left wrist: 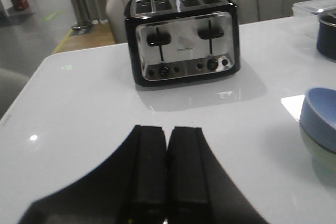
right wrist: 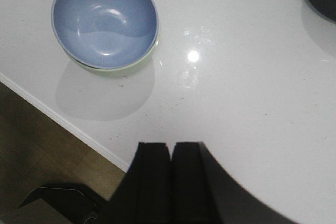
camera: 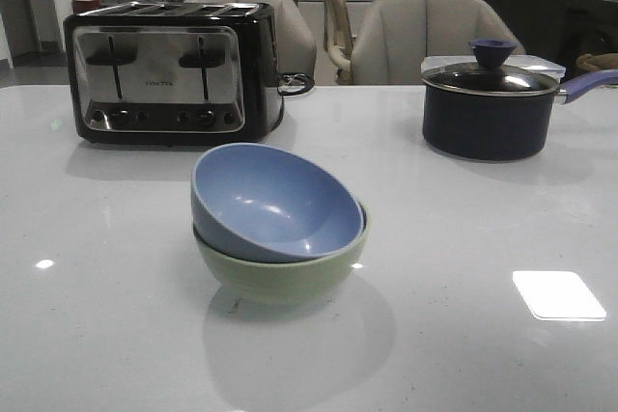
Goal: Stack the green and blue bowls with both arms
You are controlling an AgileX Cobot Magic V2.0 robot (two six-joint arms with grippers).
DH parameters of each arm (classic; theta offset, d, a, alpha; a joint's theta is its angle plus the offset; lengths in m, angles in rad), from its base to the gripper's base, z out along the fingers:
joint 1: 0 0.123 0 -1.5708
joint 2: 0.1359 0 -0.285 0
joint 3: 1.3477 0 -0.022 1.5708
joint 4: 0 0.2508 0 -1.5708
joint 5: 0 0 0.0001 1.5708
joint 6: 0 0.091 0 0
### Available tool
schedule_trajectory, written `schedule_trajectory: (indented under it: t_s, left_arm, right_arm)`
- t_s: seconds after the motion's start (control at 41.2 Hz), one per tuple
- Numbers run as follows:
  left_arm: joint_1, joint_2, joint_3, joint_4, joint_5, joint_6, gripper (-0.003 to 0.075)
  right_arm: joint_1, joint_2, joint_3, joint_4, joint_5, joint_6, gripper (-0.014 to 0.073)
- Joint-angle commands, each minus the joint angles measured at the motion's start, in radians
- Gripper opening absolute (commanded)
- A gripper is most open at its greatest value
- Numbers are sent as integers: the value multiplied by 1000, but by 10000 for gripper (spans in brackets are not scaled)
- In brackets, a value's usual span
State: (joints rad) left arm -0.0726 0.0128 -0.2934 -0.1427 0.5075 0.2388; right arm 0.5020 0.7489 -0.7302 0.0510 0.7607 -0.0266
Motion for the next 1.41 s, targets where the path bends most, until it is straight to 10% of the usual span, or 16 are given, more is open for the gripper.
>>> schedule_trajectory:
  t_s: [0.0, 0.145, 0.412, 1.382]
  left_arm:
    - [22, -24, 43, 34, -158, -61, 101]
    - [15, -41, 152, 206, -278, -348, 100]
    - [17, -41, 321, 200, -560, -351, 100]
    - [-15, -41, 319, 195, -557, -315, 100]
  right_arm:
    - [0, -5, -28, -5, -58, -7, 35]
    - [0, -5, -28, -5, -53, -7, 35]
    - [0, -5, -28, -5, -53, -7, 35]
    - [0, -5, -28, -5, -52, -7, 35]
